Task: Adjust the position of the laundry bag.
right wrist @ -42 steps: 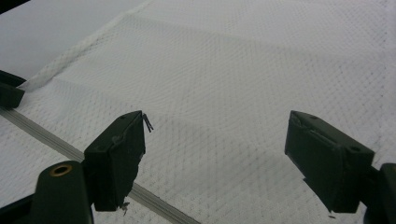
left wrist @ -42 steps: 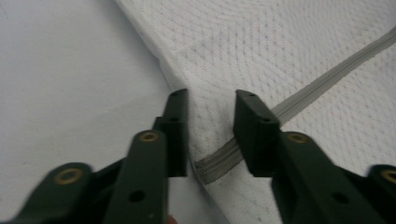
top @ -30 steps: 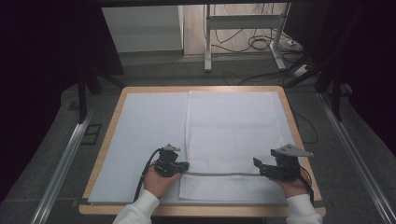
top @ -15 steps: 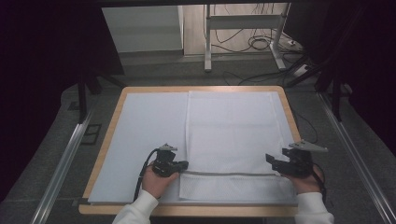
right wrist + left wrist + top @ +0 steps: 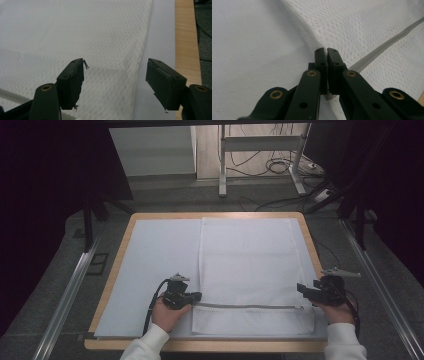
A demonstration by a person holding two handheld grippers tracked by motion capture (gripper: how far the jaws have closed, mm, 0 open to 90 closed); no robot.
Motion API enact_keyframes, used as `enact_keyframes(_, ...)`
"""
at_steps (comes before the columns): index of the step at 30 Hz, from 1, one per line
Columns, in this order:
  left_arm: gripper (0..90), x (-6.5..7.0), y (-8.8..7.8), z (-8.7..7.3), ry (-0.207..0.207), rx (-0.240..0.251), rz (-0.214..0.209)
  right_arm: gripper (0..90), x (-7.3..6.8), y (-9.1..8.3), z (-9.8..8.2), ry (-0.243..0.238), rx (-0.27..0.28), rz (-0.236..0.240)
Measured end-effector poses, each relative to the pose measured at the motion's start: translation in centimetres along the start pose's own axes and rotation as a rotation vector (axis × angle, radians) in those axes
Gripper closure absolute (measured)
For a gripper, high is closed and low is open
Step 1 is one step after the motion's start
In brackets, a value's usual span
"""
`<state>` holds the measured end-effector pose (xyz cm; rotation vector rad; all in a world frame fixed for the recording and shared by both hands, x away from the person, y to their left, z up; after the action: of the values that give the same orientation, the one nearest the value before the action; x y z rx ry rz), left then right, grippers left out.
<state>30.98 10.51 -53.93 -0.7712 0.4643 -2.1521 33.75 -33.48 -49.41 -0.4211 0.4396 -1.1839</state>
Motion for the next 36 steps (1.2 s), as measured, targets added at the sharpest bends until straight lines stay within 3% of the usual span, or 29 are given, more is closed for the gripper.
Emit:
enact_keyframes(10,88.3,0.0,0.0,0.0,0.001,0.001,0.000,31.7,0.6,1.0,-0.3,-0.011,-0.044,-0.004)
enact_keyframes(20,88.4,0.0,-0.1,0.1,0.001,0.003,-0.001,31.6,1.4,1.6,-1.1,0.025,-0.118,0.011)
enact_keyframes(28,88.3,0.0,-0.1,0.1,0.000,-0.001,-0.002,32.8,1.8,1.9,-1.5,0.053,-0.137,0.018)
enact_keyframes(36,88.3,0.1,-0.1,0.1,0.003,-0.001,-0.003,44.5,1.7,1.9,-1.6,0.039,-0.152,0.007)
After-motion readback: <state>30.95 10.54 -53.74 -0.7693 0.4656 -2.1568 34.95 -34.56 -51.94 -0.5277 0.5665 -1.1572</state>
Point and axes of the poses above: each handheld gripper's, and its own axes: y roughly forward along the jaws, z roughly out of its top, x roughly to its right, the point moved 2 cm from there along y, roughly forward along the jaws, and after that the axes turned 12 degrees about x, right-handed, at the moved point
